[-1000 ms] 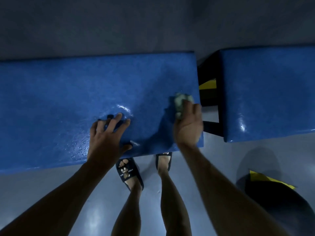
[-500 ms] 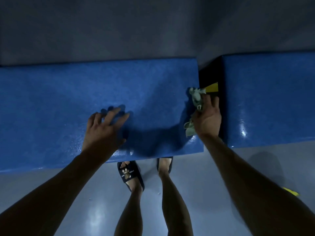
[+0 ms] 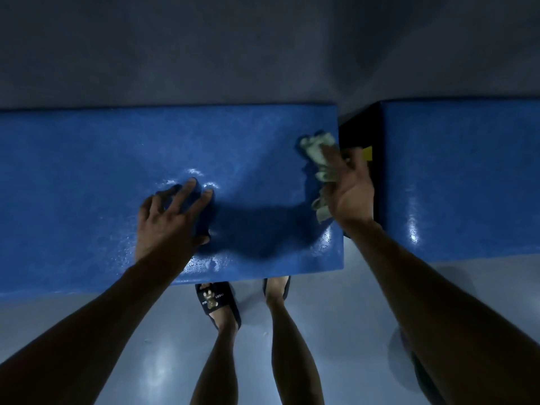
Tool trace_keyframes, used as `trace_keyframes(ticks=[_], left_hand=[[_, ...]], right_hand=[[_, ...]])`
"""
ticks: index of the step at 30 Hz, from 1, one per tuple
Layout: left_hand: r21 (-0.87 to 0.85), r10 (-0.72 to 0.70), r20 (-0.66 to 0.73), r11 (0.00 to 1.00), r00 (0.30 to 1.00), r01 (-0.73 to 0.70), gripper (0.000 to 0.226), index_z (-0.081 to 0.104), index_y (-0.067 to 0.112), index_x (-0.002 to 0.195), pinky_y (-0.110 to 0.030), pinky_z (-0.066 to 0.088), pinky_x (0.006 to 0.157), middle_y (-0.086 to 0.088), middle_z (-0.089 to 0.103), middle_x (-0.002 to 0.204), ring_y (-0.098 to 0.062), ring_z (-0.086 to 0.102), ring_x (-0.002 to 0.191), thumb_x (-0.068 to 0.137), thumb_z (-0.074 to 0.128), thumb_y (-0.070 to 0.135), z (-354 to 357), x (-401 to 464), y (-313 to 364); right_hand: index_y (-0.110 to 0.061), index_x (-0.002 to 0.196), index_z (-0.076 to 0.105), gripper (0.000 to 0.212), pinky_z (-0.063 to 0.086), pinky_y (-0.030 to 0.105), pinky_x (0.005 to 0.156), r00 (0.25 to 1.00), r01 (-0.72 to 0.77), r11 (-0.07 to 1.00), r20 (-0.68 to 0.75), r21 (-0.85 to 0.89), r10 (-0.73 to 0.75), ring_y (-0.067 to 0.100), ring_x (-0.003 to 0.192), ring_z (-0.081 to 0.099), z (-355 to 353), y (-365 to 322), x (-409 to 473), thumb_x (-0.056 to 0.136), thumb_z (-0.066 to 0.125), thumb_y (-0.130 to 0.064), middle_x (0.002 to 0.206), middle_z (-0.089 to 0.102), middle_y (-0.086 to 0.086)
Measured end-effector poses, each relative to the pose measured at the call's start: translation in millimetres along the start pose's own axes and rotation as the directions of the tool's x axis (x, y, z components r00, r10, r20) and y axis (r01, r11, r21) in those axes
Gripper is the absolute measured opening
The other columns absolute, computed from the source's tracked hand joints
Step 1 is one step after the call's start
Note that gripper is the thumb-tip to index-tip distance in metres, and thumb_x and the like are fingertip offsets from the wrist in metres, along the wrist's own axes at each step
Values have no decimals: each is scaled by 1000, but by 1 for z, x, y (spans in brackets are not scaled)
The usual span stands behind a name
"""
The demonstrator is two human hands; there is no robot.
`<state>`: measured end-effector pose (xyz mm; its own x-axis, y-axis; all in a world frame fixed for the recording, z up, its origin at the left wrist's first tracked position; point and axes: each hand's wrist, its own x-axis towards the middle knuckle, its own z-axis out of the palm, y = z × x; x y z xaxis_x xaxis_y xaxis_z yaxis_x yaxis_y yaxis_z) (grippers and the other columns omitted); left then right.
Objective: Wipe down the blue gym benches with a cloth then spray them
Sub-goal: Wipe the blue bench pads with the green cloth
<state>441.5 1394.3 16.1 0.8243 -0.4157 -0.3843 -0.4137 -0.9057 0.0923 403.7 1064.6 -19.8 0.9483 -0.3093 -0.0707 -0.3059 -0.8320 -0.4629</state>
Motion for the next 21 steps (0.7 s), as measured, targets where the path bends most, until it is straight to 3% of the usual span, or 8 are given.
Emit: trace_keyframes(ticks=[3, 5, 8, 11, 13, 15, 17, 21], left_hand=[[-2, -5, -3, 1000, 1000, 5, 99, 48, 33, 140, -53, 34, 103, -1, 41, 153, -40, 45, 126, 51, 92, 42, 1, 1, 1], [-13, -7, -8, 1000, 1000, 7, 98, 50, 33, 138, -53, 35, 103, 0, 43, 152, -40, 46, 125, 50, 93, 40, 2, 2, 2], [-1, -13, -19, 1000, 1000, 13, 99, 52, 33, 137, -51, 35, 102, 1, 45, 150, -39, 47, 122, 47, 93, 41, 2, 4, 2], [17, -9, -27, 1000, 1000, 10, 100, 52, 31, 136, -52, 36, 101, -1, 48, 148, -40, 48, 120, 45, 93, 42, 3, 5, 2], [17, -10, -32, 1000, 999, 10, 101, 51, 32, 137, -53, 36, 101, -1, 48, 147, -40, 49, 120, 46, 93, 41, 3, 5, 3], [13, -6, -37, 1000, 999, 6, 101, 51, 32, 137, -53, 35, 102, -1, 48, 147, -40, 49, 120, 46, 94, 41, 3, 6, 2], [9, -5, -35, 1000, 999, 6, 101, 52, 32, 137, -52, 35, 102, -1, 48, 147, -40, 49, 119, 46, 94, 41, 3, 6, 2], [14, -3, -16, 1000, 1000, 3, 101, 51, 33, 138, -50, 35, 101, 0, 47, 148, -38, 48, 116, 46, 92, 45, 4, 7, -1]], right_hand=[[-20, 139, 54, 70, 47, 37, 90, 924, -329, 941, -177, 81, 338, 37, 105, 53, 14, -19, 11, 71, 51, -3, 126, 48, 18], [-16, 139, 53, 66, 43, 34, 90, 903, -376, 917, -170, 132, 394, 35, 108, 51, 27, -52, 6, 76, 50, 0, 127, 48, 18], [-19, 139, 51, 57, 47, 39, 91, 994, -28, 996, 108, 84, 19, 32, 111, 50, 50, -106, -18, 85, 49, -3, 130, 50, 13], [-24, 136, 57, 56, 49, 37, 71, 889, 410, 912, 222, 0, -400, 28, 95, 52, 55, -110, -25, 81, 51, -16, 121, 58, 8], [-27, 138, 54, 68, 49, 38, 74, 834, 512, 857, 272, -55, -481, 29, 97, 52, 43, -81, -5, 73, 67, -16, 124, 56, 8], [-27, 141, 51, 70, 51, 45, 83, 902, 370, 925, 274, -86, -335, 35, 104, 53, 21, -45, 20, 75, 67, -6, 125, 52, 12], [-28, 141, 49, 68, 52, 46, 79, 974, 164, 980, 174, -112, -144, 36, 100, 54, -3, -16, 40, 78, 60, -5, 121, 49, 14], [-19, 141, 49, 70, 49, 39, 80, 998, -52, 982, 26, -181, 57, 35, 100, 50, 2, -32, 46, 74, 55, 1, 124, 48, 17]])
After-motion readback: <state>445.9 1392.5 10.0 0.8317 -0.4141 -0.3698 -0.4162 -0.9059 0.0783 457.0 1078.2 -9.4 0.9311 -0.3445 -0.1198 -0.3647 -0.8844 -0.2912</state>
